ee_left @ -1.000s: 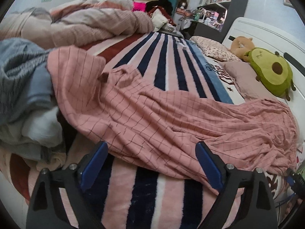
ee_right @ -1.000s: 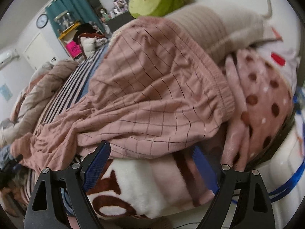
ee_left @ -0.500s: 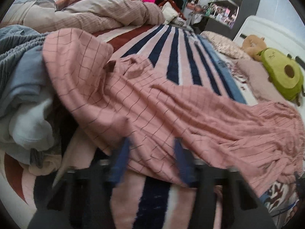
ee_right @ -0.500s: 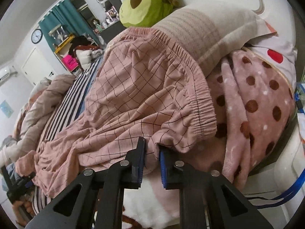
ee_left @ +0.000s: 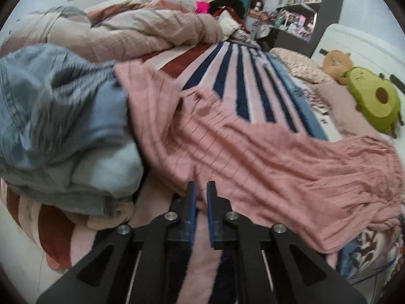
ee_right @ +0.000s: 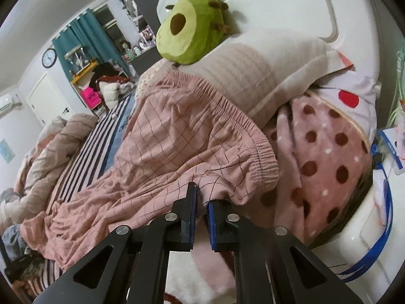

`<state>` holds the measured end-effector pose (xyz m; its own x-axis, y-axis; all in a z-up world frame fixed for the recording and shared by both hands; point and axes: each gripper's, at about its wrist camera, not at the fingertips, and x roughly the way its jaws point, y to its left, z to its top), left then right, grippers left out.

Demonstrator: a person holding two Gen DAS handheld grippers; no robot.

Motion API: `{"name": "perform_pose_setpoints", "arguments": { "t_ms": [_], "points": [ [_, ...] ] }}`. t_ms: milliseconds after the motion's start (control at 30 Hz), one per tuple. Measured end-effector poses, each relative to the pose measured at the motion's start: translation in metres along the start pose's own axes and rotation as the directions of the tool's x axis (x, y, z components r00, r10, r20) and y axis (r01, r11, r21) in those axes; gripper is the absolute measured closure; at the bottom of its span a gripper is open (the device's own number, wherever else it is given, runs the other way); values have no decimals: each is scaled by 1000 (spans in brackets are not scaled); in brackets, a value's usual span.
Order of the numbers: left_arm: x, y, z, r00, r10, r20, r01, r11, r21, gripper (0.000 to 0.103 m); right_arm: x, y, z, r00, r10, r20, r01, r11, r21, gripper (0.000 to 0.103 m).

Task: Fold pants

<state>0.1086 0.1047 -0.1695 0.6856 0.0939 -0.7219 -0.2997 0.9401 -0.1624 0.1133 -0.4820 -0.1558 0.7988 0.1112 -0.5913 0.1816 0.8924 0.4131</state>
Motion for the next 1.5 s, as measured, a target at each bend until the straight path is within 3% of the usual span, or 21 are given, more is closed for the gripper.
{"name": "perform_pose_setpoints", "arguments": {
  "t_ms": [33, 67, 100, 367, 467, 567, 667, 733, 767, 833, 900, 1200, 1367, 1500],
  "points": [
    [-3, -2, 4, 1000, -12, 5, 12, 1000, 6, 70, 0, 1, 0, 1000, 6, -4, -6, 1000, -3, 100],
    [-4, -6, 7, 1000, -23, 12, 23, 1000, 10, 48, 0, 2, 0, 1000, 12, -5, -12, 1000, -4, 99],
    [-4, -11, 12, 999, -38, 26, 38, 999, 16, 46, 0, 3, 0, 1000, 21, -5, -21, 1000, -2, 97],
    [47, -31, 27, 996, -37, -81, 40, 998, 40, 46, 7, 1, -8, 999, 31, -24, -31, 999, 7, 96],
    [67, -34, 23, 993, -26, -112, 28, 999, 23, 46, 10, 1, -9, 999, 31, -33, -31, 1000, 4, 82],
    [83, -35, 23, 991, -24, -135, 25, 1000, 8, 46, 15, 3, -10, 999, 23, -46, -23, 1000, -7, 79],
    [96, -39, 23, 989, -29, -146, 29, 1000, -1, 46, 22, 3, -9, 998, 24, -54, -24, 1000, -1, 63],
    [103, -41, 23, 988, -28, -154, 28, 1000, -2, 55, 28, 4, -10, 998, 26, -64, -26, 1000, 4, 60],
    [107, -42, 23, 987, -20, -160, 21, 1000, 2, 66, 30, 4, -11, 997, 27, -69, -27, 1000, 4, 58],
    [111, -42, 22, 986, -2, -164, 4, 1000, 12, 77, 35, 6, -11, 996, 34, -83, -34, 999, 0, 52],
    [110, -42, 22, 987, -8, -160, 10, 1000, 11, 99, 39, 7, -10, 995, 36, -92, -36, 999, -5, 50],
    [40, -24, 15, 999, 15, -31, -14, 999, 31, 102, 31, 10, -9, 995, 52, -83, -52, 999, 2, 50],
    [15, -3, -8, 999, 14, -42, -15, 1000, -10, 102, 20, 6, -9, 994, 63, -89, -62, 998, 5, 50],
    [9, 7, -35, 995, 20, -95, -23, 999, -30, 101, 14, 2, -11, 993, 60, -106, -60, 998, 3, 50]
  ]
}}
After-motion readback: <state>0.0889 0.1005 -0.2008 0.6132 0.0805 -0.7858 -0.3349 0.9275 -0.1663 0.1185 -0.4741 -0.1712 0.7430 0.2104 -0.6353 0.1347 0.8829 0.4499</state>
